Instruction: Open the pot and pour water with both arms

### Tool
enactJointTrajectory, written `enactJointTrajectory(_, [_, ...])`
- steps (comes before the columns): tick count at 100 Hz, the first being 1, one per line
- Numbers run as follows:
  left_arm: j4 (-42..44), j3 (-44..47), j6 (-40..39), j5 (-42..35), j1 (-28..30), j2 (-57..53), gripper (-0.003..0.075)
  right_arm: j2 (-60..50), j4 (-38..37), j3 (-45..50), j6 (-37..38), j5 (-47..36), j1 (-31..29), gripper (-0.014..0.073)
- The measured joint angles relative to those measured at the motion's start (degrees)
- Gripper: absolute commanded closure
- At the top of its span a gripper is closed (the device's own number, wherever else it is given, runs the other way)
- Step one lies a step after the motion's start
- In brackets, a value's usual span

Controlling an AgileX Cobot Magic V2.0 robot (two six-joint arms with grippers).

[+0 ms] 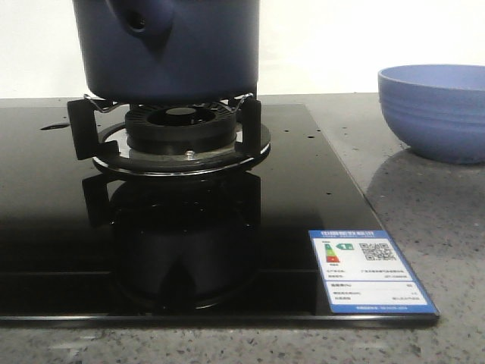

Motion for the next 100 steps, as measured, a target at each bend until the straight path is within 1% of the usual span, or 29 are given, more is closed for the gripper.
enactJointTrajectory(19, [0.4,-2.7,0.0,0.2,0.0,-0.2,0.0348,0.1,-0.3,0.0,0.0,1.1,0.0,0.0164])
enactJointTrajectory(31, [0.5,-4.9,0.0,0.2,0.6,-1.9,0.0348,2.6,-0.4,-1.6,0.0,3.1,0.0,0.0164])
enactJointTrajectory(44, [0.8,-6.4,0.0,0.8,3.3,-4.5,0.0348,7.8,-1.3,-5.1,1.2,4.6,0.0,0.0164])
enactJointTrajectory(53, [1.6,-6.7,0.0,0.8,6.6,-6.2,0.0348,12.6,-3.5,-8.9,4.2,5.9,-0.7,0.0164])
enactJointTrajectory(61, [2.0,-6.7,0.0,0.8,9.7,-7.6,0.0348,17.2,-6.9,-12.8,7.6,7.8,-2.2,0.0164])
enactJointTrajectory(74, [2.3,-6.7,0.0,0.8,14.7,-9.4,0.0348,25.8,-11.8,-20.5,11.1,11.1,-5.4,0.0165])
enactJointTrajectory(86, [2.3,-6.8,-0.3,0.9,17.9,-10.8,0.0348,33.6,-13.0,-26.4,12.0,14.4,-9.3,0.0164])
enactJointTrajectory(100, [2.7,-6.8,-1.2,1.7,19.9,-11.4,0.0348,42.1,-13.4,-31.3,12.5,15.9,-13.9,0.0165])
